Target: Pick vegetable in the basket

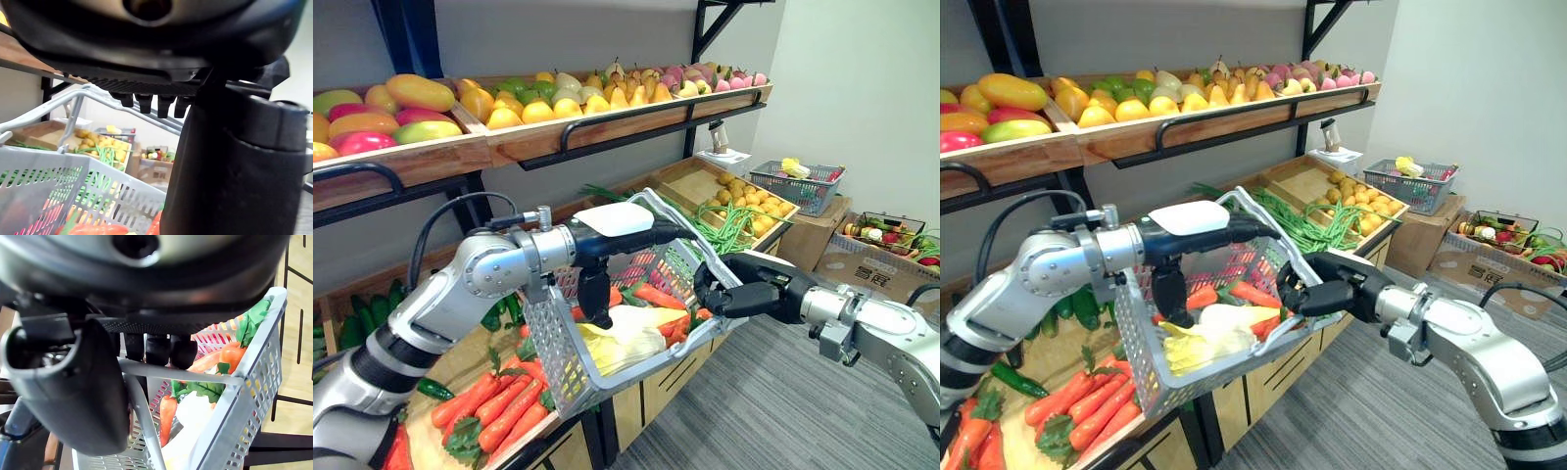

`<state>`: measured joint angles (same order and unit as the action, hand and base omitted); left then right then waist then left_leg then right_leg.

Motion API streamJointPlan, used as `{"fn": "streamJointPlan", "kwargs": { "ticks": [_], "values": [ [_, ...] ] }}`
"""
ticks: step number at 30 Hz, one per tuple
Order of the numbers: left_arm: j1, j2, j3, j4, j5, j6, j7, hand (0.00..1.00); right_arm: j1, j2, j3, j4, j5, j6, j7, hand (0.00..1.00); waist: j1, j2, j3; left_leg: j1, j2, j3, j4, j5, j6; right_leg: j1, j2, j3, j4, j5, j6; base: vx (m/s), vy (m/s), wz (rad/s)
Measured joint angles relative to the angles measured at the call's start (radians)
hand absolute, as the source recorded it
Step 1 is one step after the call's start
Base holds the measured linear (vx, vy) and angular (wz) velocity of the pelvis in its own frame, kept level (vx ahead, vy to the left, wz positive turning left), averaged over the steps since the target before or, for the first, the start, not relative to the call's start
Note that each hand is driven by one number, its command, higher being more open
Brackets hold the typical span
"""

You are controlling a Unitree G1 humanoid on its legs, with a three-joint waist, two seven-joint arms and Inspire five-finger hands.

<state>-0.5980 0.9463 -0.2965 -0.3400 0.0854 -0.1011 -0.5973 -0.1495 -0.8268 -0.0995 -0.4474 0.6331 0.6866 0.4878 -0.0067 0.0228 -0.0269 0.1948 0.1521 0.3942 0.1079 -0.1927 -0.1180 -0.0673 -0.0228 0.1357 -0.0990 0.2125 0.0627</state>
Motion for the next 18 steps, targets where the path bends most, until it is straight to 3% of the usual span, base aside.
{"fn": "streamJointPlan", "kwargs": {
  "ticks": [6, 9, 12, 13, 16, 17, 18],
  "values": [
    [0.108, 0.046, 0.141, -0.078, -0.111, -0.009, 0.009, 1.00, 0.052, 0.000, -0.044, 0.006, 0.008, -0.001, -0.038, 0.00, 0.006, 0.001, 0.000, 0.000, 0.001, -0.015, 0.000, 0.000, 0.000, 0.008, -0.002, -0.014, -0.003, -0.003, -0.001, -0.02, 0.022, 0.06],
    [0.167, 0.060, 0.210, -0.100, -0.137, -0.030, 0.075, 1.00, 0.091, 0.000, -0.070, 0.034, 0.011, -0.001, -0.058, 0.00, 0.012, 0.002, 0.000, 0.000, 0.001, -0.023, 0.000, 0.001, 0.000, 0.013, -0.004, -0.022, -0.004, -0.011, -0.003, -0.04, 0.037, 0.10],
    [0.252, 0.074, 0.384, -0.098, -0.192, -0.064, 0.156, 1.00, 0.153, 0.003, -0.146, 0.063, 0.038, -0.001, -0.073, 0.00, 0.020, 0.006, 0.000, -0.001, 0.003, -0.026, -0.004, 0.002, -0.001, 0.012, -0.004, -0.027, -0.003, -0.014, -0.003, -0.01, 0.016, 0.02],
    [0.322, 0.071, 0.517, -0.097, -0.237, -0.086, 0.218, 1.00, 0.196, 0.018, -0.207, 0.076, 0.039, -0.004, -0.077, 0.00, 0.022, 0.010, -0.001, -0.001, 0.003, -0.026, -0.010, 0.005, -0.002, 0.009, -0.003, -0.028, -0.003, -0.012, -0.006, 0.00, 0.000, 0.00],
    [0.469, 0.043, 0.749, -0.096, -0.265, -0.118, 0.312, 1.00, 0.264, 0.059, -0.300, 0.087, 0.039, -0.026, -0.100, 0.00, 0.025, 0.016, -0.004, -0.001, 0.004, -0.027, -0.017, 0.005, -0.002, 0.007, 0.000, -0.028, -0.002, -0.011, -0.004, 0.00, 0.020, 0.01],
    [0.645, -0.053, 0.943, -0.093, -0.272, -0.160, 0.394, 1.00, 0.301, 0.080, -0.391, 0.128, 0.038, -0.039, -0.135, 0.00, 0.035, 0.011, -0.005, -0.003, -0.002, -0.032, -0.026, 0.006, -0.001, 0.004, -0.003, -0.028, -0.002, -0.010, -0.002, -0.02, 0.069, 0.04],
    [0.677, -0.076, 0.951, -0.090, -0.272, -0.166, 0.411, 1.00, 0.301, 0.080, -0.408, 0.147, 0.038, -0.041, -0.147, 0.00, 0.044, 0.003, -0.007, -0.005, -0.005, -0.036, -0.027, 0.006, 0.000, 0.003, -0.006, -0.028, -0.003, -0.009, -0.002, -0.04, 0.081, 0.06]
  ]
}}
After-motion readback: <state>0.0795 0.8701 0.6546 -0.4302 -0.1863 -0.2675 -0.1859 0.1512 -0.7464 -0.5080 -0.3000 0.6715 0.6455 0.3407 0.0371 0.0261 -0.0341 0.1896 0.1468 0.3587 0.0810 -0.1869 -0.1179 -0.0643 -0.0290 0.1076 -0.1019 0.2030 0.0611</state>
